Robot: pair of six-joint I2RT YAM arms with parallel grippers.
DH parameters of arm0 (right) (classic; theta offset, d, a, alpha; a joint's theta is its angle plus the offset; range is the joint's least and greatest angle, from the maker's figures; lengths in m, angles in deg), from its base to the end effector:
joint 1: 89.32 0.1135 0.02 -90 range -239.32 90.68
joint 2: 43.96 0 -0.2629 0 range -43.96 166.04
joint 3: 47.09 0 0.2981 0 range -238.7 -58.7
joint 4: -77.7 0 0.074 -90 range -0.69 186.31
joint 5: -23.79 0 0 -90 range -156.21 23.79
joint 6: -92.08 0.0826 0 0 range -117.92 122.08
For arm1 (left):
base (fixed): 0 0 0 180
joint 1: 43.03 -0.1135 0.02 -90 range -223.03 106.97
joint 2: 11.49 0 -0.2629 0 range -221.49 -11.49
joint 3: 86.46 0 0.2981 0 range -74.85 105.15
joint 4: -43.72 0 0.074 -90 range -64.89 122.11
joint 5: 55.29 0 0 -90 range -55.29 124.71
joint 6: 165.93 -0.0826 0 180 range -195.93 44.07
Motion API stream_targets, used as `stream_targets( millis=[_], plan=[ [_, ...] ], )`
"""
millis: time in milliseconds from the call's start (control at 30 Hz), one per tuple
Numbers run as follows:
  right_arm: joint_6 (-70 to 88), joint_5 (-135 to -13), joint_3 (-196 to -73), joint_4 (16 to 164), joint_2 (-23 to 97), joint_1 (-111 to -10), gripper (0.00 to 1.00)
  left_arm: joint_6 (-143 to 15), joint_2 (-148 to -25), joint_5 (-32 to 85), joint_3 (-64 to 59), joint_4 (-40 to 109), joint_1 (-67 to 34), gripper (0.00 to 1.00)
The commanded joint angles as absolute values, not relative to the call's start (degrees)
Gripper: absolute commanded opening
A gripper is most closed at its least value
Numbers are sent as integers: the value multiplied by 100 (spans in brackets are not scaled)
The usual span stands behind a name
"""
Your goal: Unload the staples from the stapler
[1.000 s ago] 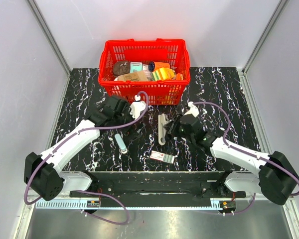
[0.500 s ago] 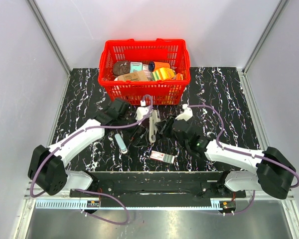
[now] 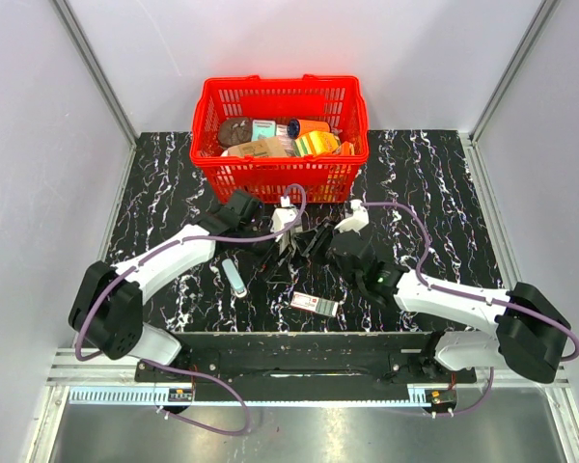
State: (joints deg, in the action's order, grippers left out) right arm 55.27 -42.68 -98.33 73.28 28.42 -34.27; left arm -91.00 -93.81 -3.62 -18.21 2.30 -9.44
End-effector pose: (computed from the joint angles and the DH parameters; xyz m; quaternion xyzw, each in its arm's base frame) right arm 0.2343 0.2777 0.2135 0.1089 0.7874 0.3775 0.4750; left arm 0.2654 -0.2378 0.1872 0.4604 0.7818 -0.3545 0.2261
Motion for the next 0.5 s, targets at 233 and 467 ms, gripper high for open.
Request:
stream_targets(
  millis=[233, 467],
  plan=[
    [5824, -4081, -10027, 6751, 2741, -3184, 0, -9447, -9340, -2, -1834, 741, -928, 44],
    [5859, -4107, -9799, 6875, 2653, -3184, 0, -9500, -9147, 245, -1975, 838, -928, 0]
  ],
)
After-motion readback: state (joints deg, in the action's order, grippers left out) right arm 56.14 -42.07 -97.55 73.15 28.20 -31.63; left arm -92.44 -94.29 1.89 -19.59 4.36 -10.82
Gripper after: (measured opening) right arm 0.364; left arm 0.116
